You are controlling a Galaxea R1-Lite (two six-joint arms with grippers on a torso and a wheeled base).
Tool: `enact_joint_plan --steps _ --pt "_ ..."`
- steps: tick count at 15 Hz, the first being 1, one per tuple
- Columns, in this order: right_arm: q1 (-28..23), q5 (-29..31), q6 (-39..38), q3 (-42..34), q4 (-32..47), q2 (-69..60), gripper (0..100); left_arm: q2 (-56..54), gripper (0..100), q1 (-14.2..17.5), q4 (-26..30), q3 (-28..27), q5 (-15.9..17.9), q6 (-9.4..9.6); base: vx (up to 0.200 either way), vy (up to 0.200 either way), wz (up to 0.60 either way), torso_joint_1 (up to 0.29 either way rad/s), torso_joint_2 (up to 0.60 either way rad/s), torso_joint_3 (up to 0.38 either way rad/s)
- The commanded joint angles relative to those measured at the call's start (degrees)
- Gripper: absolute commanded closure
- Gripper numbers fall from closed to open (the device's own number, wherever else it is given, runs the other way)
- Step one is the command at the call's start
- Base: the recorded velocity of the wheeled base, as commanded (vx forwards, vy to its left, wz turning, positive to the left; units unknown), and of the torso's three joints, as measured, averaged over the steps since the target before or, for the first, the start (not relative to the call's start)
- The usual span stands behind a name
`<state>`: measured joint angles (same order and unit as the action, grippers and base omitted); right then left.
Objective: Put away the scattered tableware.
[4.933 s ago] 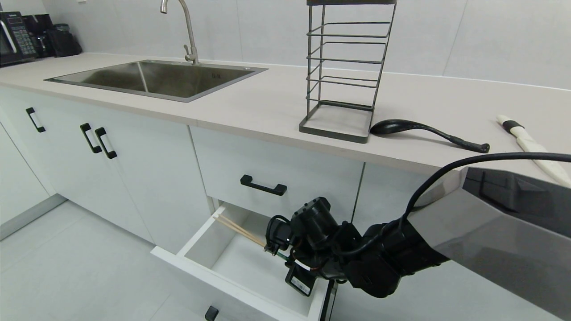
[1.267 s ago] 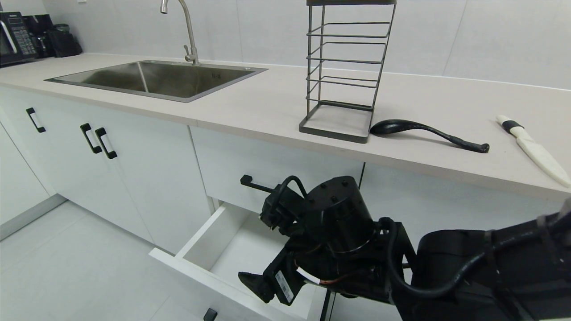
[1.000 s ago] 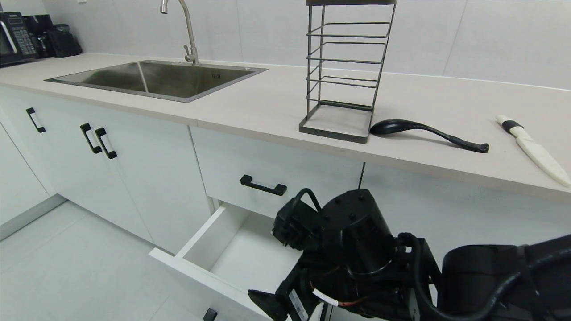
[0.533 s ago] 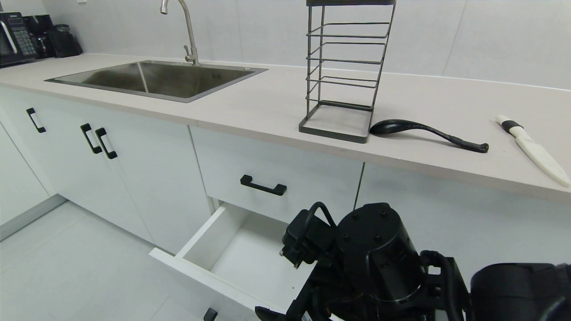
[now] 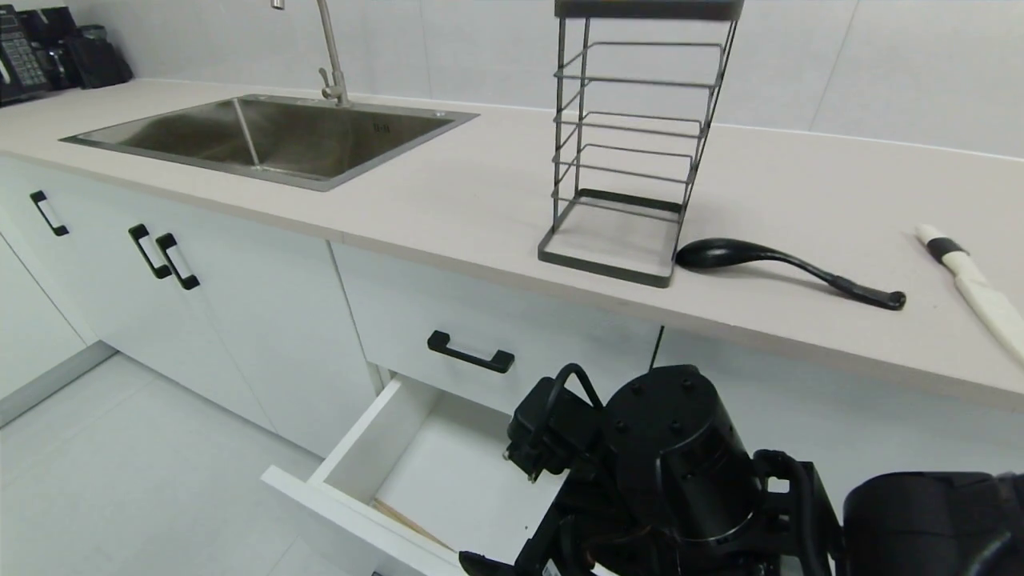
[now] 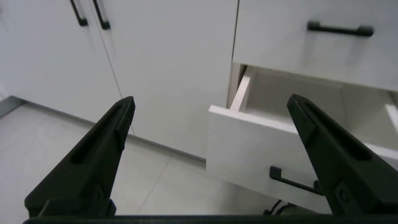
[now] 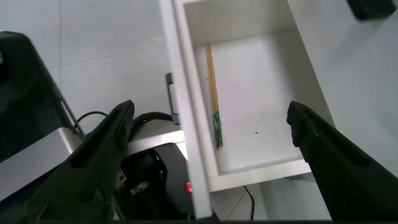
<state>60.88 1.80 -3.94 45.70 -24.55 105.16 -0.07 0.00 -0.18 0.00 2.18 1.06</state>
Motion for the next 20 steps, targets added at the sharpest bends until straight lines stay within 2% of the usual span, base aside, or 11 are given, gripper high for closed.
enact_joint_plan --steps 1,10,20 --pt "0.0 -0.1 0.0 -0.1 -0.1 0.2 0 0.1 0 0.0 -0.1 0.0 0.0 -0.01 0.000 0.000 0.00 0.198 -0.73 -0.203" --pt "0.0 -0.3 -0.1 -0.1 0.0 1.3 0 0.1 0 0.0 -0.1 0.0 0.0 -0.01 0.000 0.000 0.00 0.190 -0.51 -0.211" --pt "-0.1 -2.7 -0.5 -0.1 -0.1 2.8 0 0.1 0 0.0 -0.1 0.0 0.0 -0.01 0.000 0.000 0.00 0.320 -0.51 -0.245"
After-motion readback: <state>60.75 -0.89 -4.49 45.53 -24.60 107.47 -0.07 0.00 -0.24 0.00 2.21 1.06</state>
